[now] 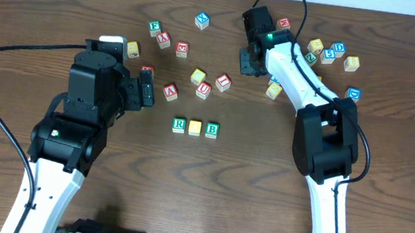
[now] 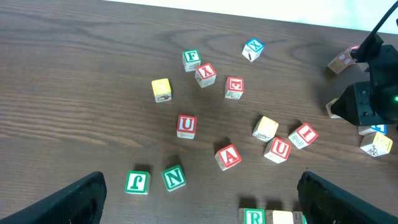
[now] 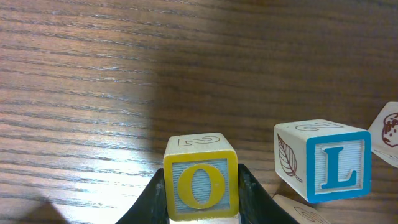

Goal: Spell out ROBOT
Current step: 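Lift the O block and carry it toward the B block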

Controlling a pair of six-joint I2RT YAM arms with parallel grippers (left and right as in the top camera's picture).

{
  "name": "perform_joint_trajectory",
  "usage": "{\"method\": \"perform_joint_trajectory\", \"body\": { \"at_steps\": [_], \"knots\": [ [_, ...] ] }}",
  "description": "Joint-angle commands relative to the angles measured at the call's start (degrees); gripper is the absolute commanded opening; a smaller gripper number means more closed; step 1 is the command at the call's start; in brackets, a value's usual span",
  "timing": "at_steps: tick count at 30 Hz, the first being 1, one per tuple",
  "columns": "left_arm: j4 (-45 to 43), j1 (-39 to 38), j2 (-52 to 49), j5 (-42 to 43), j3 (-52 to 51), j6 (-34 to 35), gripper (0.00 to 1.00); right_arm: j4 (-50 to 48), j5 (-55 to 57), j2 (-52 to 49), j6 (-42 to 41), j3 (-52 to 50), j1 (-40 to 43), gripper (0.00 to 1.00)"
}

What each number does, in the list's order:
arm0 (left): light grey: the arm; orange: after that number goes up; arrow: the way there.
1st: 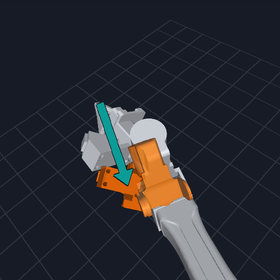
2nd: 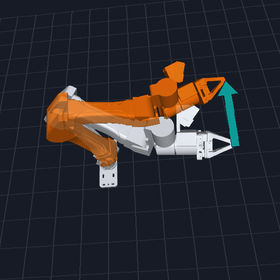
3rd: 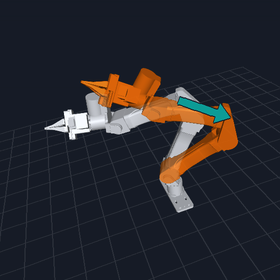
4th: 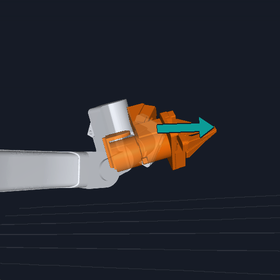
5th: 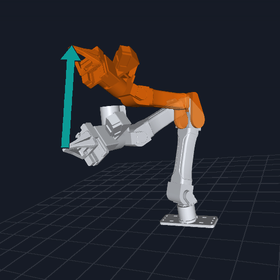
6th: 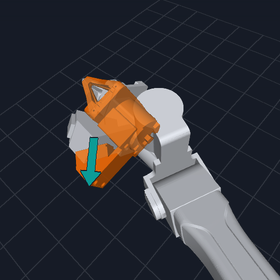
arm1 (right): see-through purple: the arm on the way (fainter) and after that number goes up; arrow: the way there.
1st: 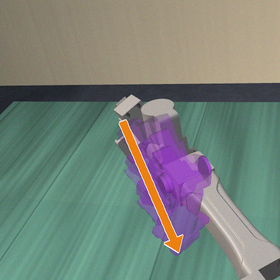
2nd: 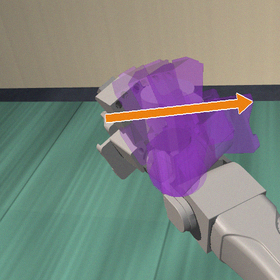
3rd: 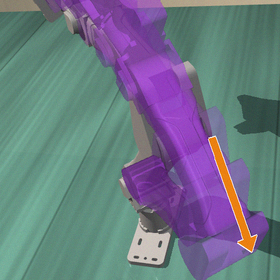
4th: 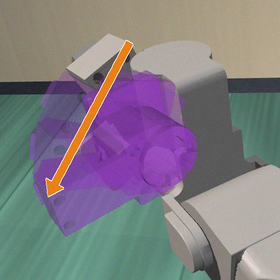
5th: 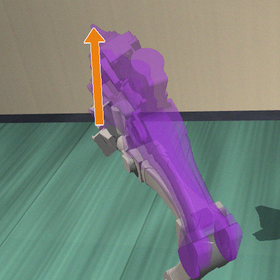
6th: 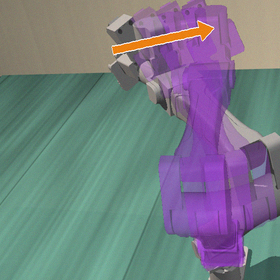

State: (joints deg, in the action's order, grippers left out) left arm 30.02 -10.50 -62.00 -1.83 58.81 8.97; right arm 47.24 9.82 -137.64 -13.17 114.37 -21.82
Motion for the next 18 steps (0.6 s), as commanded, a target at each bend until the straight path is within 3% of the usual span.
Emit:
{"method": "perform_joint_trajectory", "body": {
  "at_steps": [1,18],
  "knots": [
    [-0.04,0.20,0.26,-0.28,0.17,-0.17,0.96,-0.20,0.55,-1.25,-0.50,0.15,0.09,0.20],
    [-0.04,0.20,0.26,-0.28,0.17,-0.20,0.96,8.00,0.11,6.99,-1.40,0.50,-1.03,0.08]
  ]
}}
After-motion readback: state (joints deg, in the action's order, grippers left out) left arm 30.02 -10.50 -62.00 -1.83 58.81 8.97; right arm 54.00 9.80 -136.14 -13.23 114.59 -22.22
